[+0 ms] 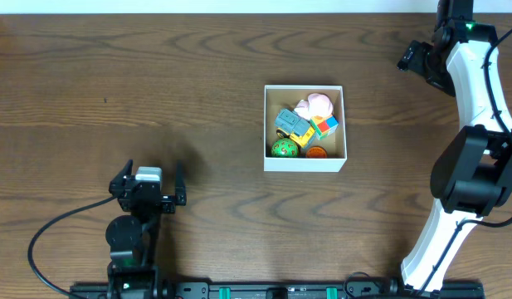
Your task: Pack container
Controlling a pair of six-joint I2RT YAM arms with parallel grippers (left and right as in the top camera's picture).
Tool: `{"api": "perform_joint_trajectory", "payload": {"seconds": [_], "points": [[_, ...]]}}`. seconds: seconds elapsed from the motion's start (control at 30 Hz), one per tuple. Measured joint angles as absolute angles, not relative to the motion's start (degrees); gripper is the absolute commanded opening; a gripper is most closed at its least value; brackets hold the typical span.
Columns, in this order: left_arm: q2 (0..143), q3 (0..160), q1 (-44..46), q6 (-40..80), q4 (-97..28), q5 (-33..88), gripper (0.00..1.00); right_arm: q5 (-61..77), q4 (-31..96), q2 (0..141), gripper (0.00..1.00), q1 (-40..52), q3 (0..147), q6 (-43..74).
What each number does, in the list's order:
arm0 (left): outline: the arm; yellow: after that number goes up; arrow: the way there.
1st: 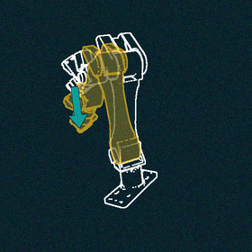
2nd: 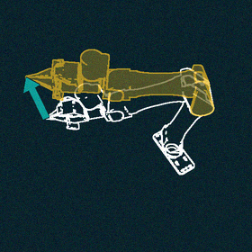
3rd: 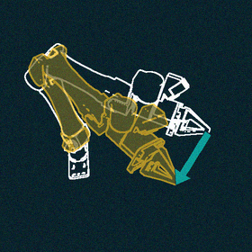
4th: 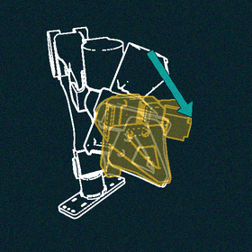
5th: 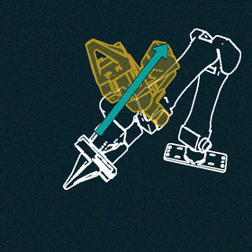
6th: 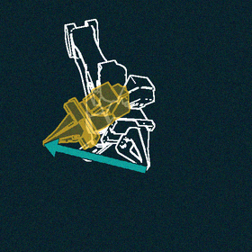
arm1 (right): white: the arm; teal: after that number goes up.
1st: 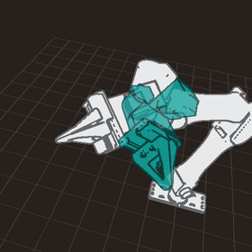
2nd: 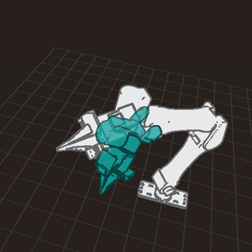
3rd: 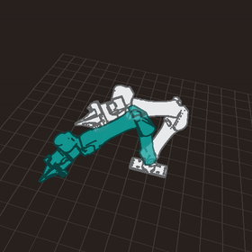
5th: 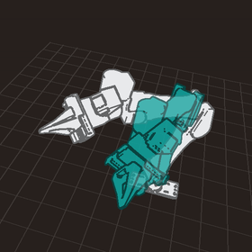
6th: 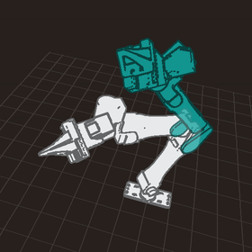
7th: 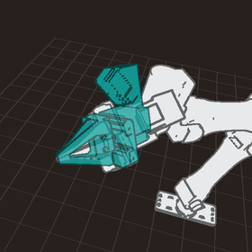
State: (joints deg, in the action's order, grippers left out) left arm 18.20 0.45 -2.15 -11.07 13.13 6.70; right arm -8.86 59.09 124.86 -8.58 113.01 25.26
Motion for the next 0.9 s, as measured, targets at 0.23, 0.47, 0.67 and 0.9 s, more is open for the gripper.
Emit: {"api": "perform_joint_trajectory", "payload": {"seconds": [0.23,0.47,0.67,0.9], "points": [[11.2,0.4,-2.2,-11.5,4.1,6.7,0.98,-8.9,59.1,124.9,0.99,-8.6,113.0,25.3],[4.9,0.7,-2.2,-11.7,-0.7,6.0,0.98,-8.9,59.1,124.9,0.99,-8.6,113.0,25.3],[0.8,1.0,-2.2,-11.9,-1.2,5.6,0.98,-8.9,59.1,124.9,0.99,-8.6,113.0,25.3],[0.6,1.0,-2.2,-11.9,-1.3,5.6,0.98,-8.9,59.1,124.9,0.99,-8.6,113.0,25.3]]}}
